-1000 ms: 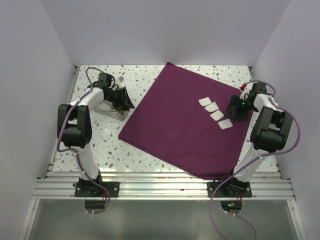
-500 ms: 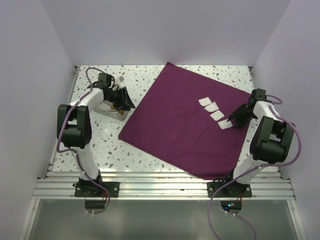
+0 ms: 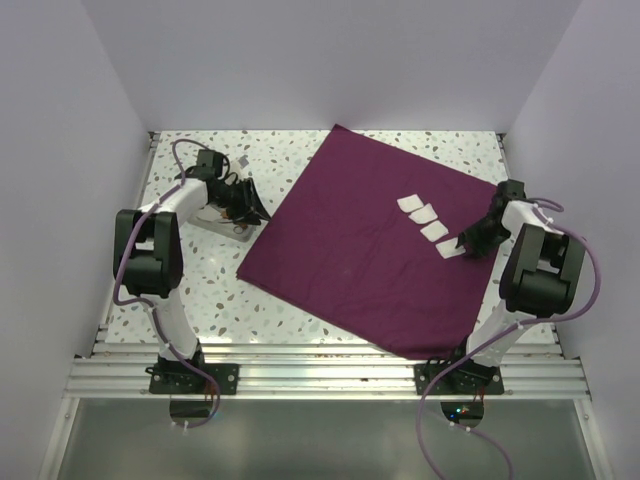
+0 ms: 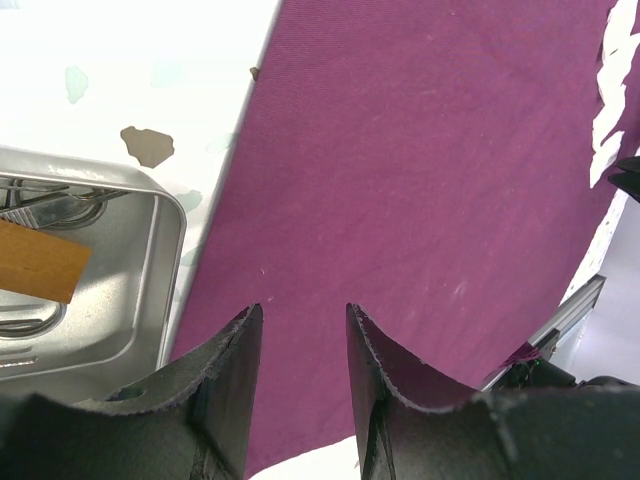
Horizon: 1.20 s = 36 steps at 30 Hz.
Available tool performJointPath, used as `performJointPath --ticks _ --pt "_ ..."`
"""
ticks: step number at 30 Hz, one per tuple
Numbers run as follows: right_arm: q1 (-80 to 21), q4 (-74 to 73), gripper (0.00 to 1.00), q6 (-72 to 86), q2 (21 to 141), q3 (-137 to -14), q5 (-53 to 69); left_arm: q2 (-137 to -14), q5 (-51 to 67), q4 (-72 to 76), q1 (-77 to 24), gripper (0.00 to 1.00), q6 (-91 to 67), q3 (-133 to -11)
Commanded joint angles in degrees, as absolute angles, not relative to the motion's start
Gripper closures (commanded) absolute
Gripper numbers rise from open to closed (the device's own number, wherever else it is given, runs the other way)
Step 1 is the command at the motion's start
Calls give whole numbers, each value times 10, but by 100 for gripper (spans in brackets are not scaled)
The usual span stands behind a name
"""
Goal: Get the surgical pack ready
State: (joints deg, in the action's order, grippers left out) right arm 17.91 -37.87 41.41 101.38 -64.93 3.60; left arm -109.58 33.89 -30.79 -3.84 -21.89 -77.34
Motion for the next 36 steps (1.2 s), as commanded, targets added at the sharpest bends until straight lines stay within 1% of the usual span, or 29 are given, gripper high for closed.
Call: performJointPath --ticks 1,18,36 --pt "172 -359 63 420 1015 -669 16 -1070 349 -291 -40 57 -216 -778" --pt "149 -379 63 417 1056 -706 -25 -1081 351 -290 -40 57 -216 -780" --pt "129 -418 63 425 1049 -705 -77 -1086 352 -293 -34 57 -215 -781"
